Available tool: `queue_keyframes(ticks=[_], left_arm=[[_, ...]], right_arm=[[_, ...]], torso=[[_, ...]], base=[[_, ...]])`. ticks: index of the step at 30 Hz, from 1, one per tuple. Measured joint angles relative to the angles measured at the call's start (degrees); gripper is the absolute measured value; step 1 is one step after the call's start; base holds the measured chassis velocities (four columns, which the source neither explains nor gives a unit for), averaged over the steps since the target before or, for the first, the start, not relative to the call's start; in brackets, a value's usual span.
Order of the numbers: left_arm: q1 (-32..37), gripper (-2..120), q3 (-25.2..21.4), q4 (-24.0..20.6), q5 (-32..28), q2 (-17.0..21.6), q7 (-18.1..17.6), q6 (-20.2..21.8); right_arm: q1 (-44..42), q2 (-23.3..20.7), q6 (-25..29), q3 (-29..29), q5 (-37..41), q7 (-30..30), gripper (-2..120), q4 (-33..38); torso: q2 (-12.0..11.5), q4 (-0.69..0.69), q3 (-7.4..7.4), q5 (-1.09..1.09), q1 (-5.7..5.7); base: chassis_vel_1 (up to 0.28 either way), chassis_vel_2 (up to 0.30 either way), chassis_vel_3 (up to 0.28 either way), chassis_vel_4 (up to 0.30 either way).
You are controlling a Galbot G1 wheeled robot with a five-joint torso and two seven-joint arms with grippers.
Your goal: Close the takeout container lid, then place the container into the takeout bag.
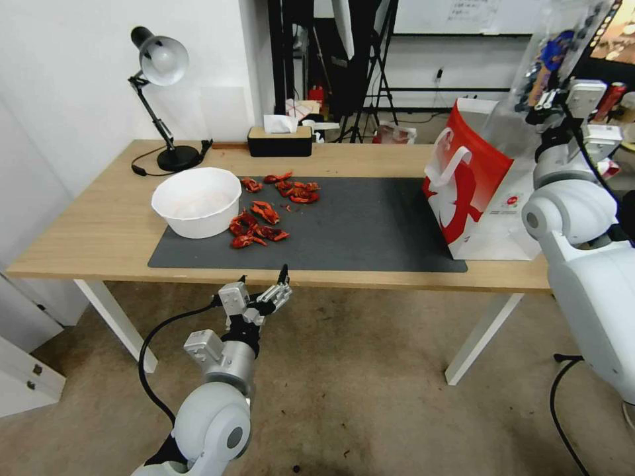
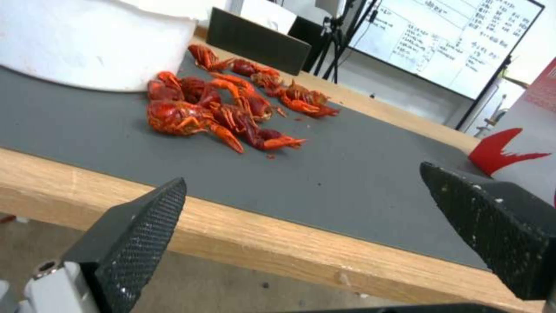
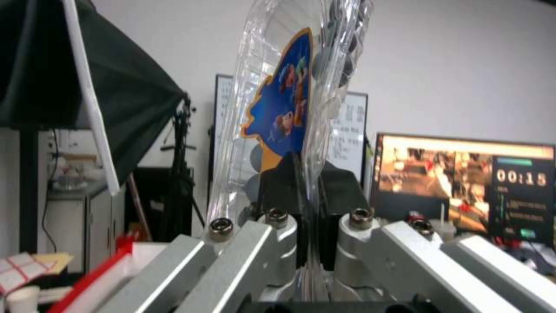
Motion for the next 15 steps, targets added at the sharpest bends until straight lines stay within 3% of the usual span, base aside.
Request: queue_keyframes(ticks=[5, 7, 15], left_arm=[[0.77, 100, -0.69, -0.43, 0.38, 0.02, 0.12, -0.54], [1.19, 100, -1.23, -0.79, 0.73, 0.13, 0.33, -0.69], [2.25, 100, -2.13, -0.93, 2.35, 0.12, 1.14, -1.5]], right_arm=[[-1.33, 0.11, -1.63, 0.44, 2.48, 0.55, 7, 1.4], [-1.99, 0.42, -2.06, 0.52, 2.87, 0.8, 19, 1.93], [-2.47, 0.99, -2.56, 0.53, 3.03, 1.23, 43, 2.51]], torso=[[0.0, 0.0, 0.0, -0.01, -0.01], [0.0, 0.0, 0.0, 0.0, 0.0], [0.0, 0.0, 0.0, 0.0, 0.0]], base=[[0.0, 0.0, 0.0, 0.0], [0.0, 0.0, 0.0, 0.0], [0.0, 0.0, 0.0, 0.0]])
